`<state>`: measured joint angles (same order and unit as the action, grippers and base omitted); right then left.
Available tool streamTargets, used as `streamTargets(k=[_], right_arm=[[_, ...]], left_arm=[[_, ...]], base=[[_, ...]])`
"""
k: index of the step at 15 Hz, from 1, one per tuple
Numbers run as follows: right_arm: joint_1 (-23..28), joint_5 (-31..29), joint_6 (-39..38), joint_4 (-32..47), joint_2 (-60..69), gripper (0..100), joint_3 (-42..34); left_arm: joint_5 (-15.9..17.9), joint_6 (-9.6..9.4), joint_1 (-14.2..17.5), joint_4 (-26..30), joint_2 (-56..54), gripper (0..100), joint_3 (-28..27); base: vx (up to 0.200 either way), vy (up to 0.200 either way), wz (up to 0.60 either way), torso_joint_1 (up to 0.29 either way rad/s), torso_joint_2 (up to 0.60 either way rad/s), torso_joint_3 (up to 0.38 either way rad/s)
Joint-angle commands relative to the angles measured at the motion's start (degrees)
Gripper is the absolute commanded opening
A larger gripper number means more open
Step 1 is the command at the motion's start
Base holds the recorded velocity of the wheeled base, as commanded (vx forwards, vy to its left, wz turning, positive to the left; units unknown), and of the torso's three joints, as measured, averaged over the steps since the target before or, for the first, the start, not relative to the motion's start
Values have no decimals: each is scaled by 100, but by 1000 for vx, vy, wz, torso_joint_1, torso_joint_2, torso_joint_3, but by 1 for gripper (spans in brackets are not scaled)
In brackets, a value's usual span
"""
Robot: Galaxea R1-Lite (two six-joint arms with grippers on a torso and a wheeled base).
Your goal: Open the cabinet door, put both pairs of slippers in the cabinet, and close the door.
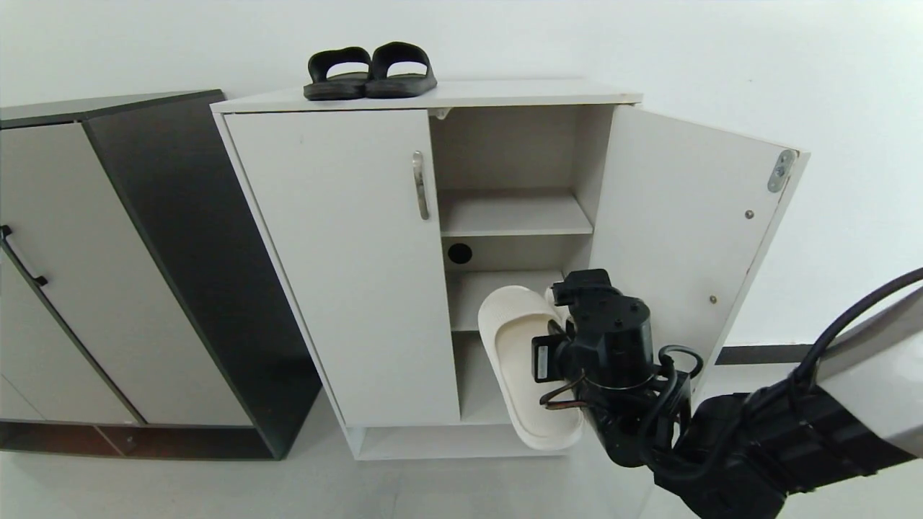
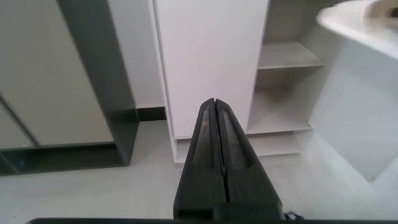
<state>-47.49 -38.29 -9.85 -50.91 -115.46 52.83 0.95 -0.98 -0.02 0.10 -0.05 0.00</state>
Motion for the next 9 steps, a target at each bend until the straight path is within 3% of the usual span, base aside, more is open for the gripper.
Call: streamTargets(k=[1, 9], right_arm=[[241, -21, 89, -77, -407, 0, 104], [522, -38, 97, -77, -583, 0, 236]], left_arm=[[2, 1, 2, -1, 14, 0, 0], [-7, 1, -6, -1, 14, 0, 0]], base=[[0, 0, 0, 0, 0, 0], [0, 0, 0, 0, 0, 0]])
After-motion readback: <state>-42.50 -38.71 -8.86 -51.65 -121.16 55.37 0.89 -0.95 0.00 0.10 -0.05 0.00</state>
